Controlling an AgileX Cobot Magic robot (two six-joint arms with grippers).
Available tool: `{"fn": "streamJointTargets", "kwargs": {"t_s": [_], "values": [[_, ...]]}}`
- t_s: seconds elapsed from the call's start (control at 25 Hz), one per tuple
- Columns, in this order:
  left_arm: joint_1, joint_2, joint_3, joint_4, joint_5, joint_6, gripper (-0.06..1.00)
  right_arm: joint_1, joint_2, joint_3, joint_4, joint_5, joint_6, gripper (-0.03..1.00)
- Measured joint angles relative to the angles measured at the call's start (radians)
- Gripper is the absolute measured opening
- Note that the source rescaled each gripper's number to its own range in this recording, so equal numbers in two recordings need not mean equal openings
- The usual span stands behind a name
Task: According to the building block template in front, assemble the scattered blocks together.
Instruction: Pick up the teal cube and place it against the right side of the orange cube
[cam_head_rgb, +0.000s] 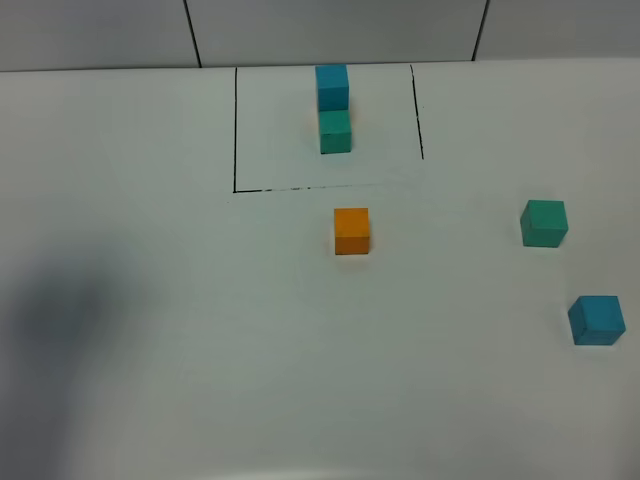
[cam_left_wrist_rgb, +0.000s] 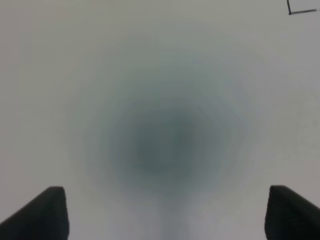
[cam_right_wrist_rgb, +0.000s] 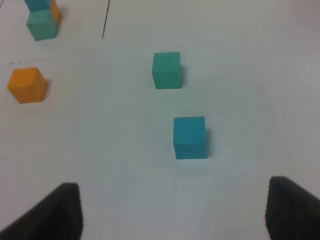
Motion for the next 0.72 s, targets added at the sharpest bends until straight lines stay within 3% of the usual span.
{"fn": "streamJointTargets", "kwargs": {"t_s": [0.32,0.72], "values": [[0.0,-0.346,0.27,-0.022,-0.033,-0.05,0.99,0.0,0.0,0.0,0.0,0.0,-0.001,0.54],[0.0,-0.714,0.426,-0.053,0.041,-0.062,0.99,0.0,0.0,0.0,0.0,0.0,0.0,0.54]]}}
